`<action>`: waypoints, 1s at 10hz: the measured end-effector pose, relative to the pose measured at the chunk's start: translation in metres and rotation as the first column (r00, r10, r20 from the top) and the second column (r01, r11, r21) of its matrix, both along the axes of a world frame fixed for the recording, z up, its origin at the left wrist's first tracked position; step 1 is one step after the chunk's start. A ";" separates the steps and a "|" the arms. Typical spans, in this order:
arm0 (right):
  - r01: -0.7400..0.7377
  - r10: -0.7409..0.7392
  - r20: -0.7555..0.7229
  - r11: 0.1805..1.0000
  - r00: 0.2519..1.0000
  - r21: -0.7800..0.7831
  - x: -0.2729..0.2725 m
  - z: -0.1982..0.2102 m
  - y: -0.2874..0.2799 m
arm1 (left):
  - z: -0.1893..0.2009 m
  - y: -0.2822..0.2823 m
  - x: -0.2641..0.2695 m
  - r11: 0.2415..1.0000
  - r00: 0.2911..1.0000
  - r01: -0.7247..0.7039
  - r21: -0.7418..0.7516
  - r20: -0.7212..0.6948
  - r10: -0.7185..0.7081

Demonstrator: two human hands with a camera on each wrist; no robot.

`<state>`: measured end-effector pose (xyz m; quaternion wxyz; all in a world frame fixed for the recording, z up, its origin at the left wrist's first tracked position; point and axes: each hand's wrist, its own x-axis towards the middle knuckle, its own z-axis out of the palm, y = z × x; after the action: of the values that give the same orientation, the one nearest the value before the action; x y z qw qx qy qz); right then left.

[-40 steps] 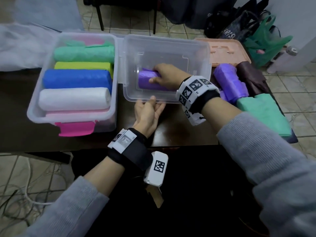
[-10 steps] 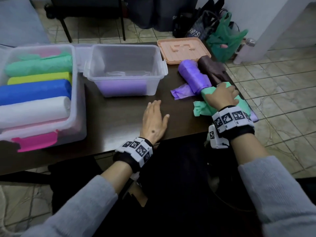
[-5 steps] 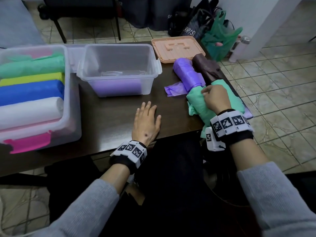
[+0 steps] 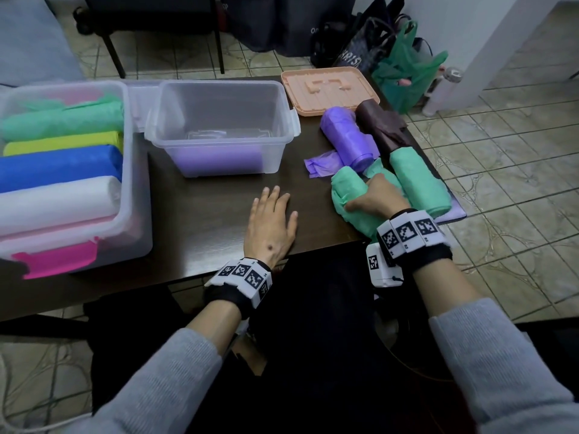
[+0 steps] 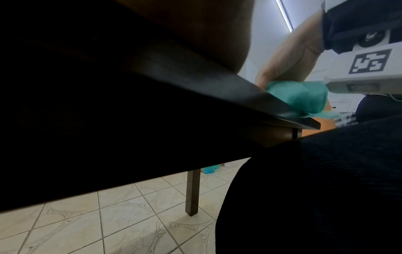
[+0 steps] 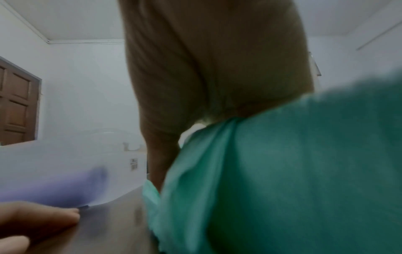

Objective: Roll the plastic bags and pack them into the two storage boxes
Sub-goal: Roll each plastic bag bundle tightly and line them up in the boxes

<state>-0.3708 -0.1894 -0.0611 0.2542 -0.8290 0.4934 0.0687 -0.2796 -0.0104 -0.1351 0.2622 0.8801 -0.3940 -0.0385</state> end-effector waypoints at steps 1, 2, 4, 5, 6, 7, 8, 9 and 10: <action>-0.002 -0.007 0.107 0.996 0.994 0.088 0.003 -0.001 0.007 | 0.000 0.000 0.000 1.000 1.000 0.001 0.002 -0.005 -0.001; 0.173 -0.324 0.362 0.903 0.874 0.392 0.007 -0.001 0.007 | 0.001 0.000 0.001 1.000 0.999 0.004 -0.001 -0.035 -0.004; 0.138 -0.624 0.415 0.646 0.662 0.751 0.011 0.012 0.015 | 0.030 -0.003 0.002 0.988 0.938 0.067 -0.137 -0.328 -0.109; 0.223 -0.650 0.320 0.610 0.689 0.760 0.011 0.009 0.016 | 0.047 -0.010 0.000 0.958 0.876 0.115 -0.262 -0.427 -0.222; 0.220 -0.543 0.245 0.652 0.803 0.726 0.008 0.006 0.016 | 0.056 -0.027 -0.007 0.949 0.827 0.171 -0.263 -0.485 -0.284; 0.196 -0.440 0.228 0.727 0.869 0.658 0.007 0.014 0.019 | 0.050 -0.039 -0.011 0.971 0.895 0.216 -0.100 -0.379 -0.238; 0.103 -0.203 0.356 0.954 0.912 0.281 0.006 0.013 0.011 | 0.047 -0.040 -0.008 0.967 0.907 0.239 -0.088 -0.335 -0.255; -0.049 0.066 0.318 0.997 0.946 -0.062 0.004 0.015 0.002 | 0.052 -0.036 0.003 0.952 0.892 0.291 -0.093 -0.333 -0.305; -0.120 0.134 0.262 0.990 0.956 -0.069 0.002 0.017 -0.001 | 0.054 -0.035 0.012 0.945 0.888 0.323 -0.056 -0.328 -0.323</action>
<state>-0.3690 -0.1907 -0.0439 0.2912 -0.8671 0.4021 -0.0400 -0.2680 -0.0450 -0.0813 0.3146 0.7831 -0.4849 -0.2295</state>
